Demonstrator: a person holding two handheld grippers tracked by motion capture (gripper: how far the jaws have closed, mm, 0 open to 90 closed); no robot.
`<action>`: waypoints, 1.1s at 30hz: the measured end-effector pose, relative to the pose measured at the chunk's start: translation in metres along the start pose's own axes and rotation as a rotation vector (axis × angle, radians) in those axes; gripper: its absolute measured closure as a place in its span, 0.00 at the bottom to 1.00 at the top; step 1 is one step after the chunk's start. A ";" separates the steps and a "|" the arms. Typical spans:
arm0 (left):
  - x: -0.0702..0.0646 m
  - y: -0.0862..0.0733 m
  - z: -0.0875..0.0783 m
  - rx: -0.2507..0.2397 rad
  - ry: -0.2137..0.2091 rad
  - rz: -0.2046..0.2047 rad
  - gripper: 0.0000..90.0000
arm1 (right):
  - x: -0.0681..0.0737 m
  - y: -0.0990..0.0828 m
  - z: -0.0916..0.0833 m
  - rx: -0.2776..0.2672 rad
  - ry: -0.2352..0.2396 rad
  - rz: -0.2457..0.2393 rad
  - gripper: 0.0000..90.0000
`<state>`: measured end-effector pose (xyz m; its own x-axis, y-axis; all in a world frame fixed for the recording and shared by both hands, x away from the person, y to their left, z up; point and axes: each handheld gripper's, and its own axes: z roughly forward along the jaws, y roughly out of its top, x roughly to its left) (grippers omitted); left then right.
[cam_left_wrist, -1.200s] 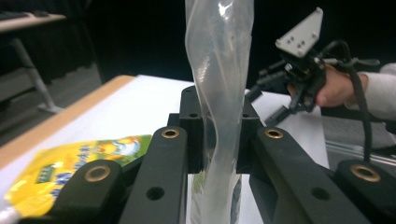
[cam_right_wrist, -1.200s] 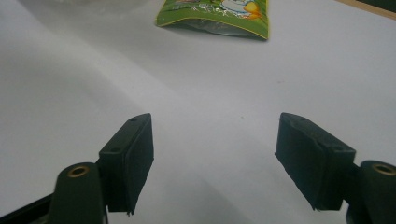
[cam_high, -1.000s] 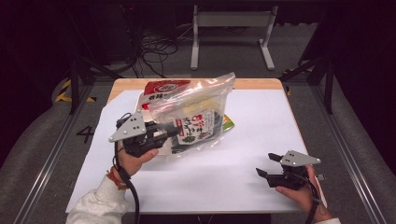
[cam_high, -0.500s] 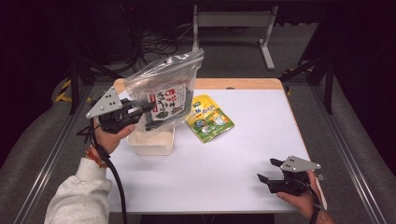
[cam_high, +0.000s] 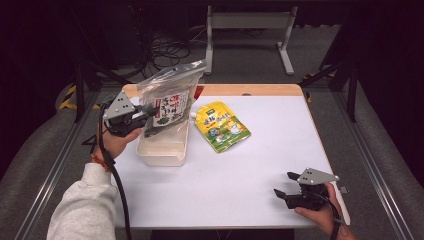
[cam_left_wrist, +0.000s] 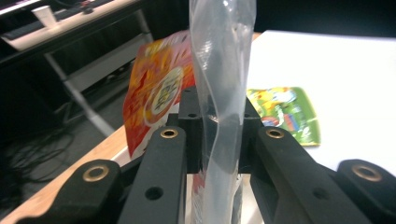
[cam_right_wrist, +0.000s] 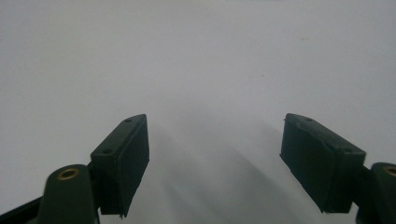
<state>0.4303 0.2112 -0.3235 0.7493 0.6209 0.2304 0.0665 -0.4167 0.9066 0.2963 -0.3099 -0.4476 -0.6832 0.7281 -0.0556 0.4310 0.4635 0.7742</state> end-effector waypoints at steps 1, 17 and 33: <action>-0.001 -0.001 0.001 -0.005 -0.003 -0.010 0.88 | 0.000 0.000 0.001 0.003 0.003 0.000 0.26; 0.008 -0.016 -0.006 0.011 -0.049 -0.042 0.89 | 0.004 -0.001 0.007 0.043 0.024 -0.011 0.26; -0.005 -0.028 0.018 0.042 0.031 -0.058 0.75 | 0.004 -0.002 0.007 0.048 0.020 -0.010 0.26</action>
<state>0.4363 0.2080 -0.3565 0.7228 0.6647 0.1891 0.1374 -0.4064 0.9033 0.2972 -0.3043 -0.4541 -0.6992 0.7132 -0.0498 0.4515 0.4945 0.7427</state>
